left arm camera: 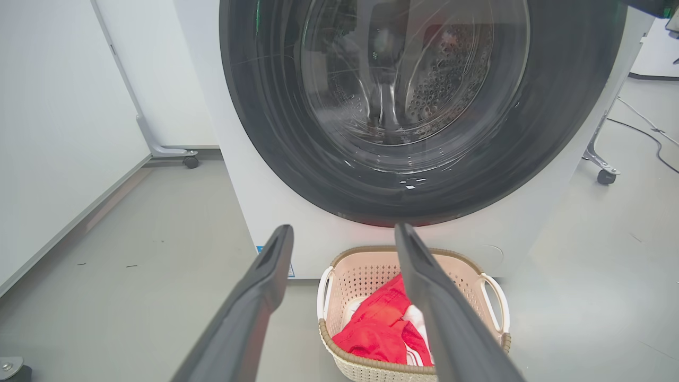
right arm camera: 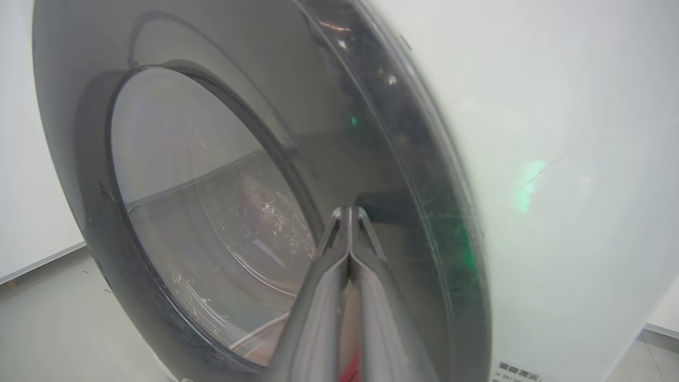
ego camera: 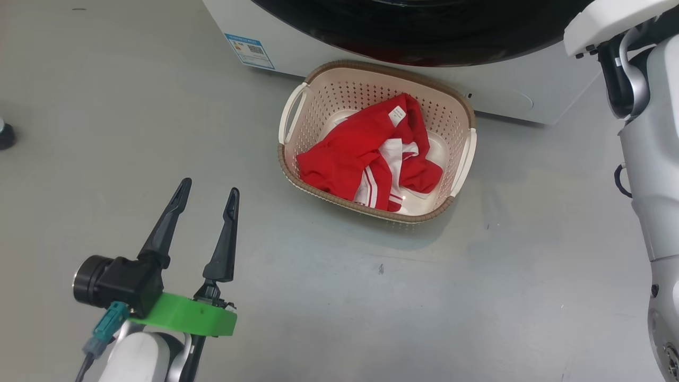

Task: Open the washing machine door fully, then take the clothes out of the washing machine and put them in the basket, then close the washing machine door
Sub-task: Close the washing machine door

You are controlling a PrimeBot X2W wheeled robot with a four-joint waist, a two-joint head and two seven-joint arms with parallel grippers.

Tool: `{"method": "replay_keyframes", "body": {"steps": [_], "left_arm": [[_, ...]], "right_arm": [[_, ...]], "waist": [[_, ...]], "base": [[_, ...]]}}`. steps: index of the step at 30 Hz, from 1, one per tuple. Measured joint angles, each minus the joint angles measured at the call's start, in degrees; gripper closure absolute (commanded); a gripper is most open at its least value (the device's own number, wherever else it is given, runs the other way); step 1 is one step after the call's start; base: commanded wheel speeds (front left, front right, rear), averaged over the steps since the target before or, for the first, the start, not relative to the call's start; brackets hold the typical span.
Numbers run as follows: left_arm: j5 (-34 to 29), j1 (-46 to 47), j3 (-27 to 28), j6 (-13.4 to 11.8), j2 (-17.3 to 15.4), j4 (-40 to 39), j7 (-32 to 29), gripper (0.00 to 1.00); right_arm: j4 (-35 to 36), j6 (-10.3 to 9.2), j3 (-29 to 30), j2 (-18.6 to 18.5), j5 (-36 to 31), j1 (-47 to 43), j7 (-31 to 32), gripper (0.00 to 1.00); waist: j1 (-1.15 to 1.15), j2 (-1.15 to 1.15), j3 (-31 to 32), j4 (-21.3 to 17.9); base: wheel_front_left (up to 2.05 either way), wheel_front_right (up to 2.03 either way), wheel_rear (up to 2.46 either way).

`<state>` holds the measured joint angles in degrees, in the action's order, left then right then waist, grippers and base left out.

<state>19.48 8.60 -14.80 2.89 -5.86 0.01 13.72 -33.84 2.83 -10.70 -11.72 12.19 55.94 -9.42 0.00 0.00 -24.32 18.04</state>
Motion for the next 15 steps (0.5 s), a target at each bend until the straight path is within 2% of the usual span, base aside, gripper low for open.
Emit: {"method": "replay_keyframes", "body": {"steps": [11, 15], "left_arm": [[-0.09, 0.14, 0.02, 0.0, 0.26, 1.93, 0.05, 0.0], [-0.37, 0.14, 0.1, 0.0, 0.26, 2.81, 0.16, 0.0]], "right_arm": [[-4.43, 0.14, -0.2, 1.44, 1.75, 0.21, -2.29, 1.0], [-5.69, 1.26, -1.69, 2.83, 1.78, -0.26, -3.11, 1.0]], "waist": [[0.0, 0.0, 1.8, -0.71], [0.0, 0.0, 2.84, -1.27]], "base": [[0.0, 0.0, 0.0], [0.0, 0.0, 0.0]]}}
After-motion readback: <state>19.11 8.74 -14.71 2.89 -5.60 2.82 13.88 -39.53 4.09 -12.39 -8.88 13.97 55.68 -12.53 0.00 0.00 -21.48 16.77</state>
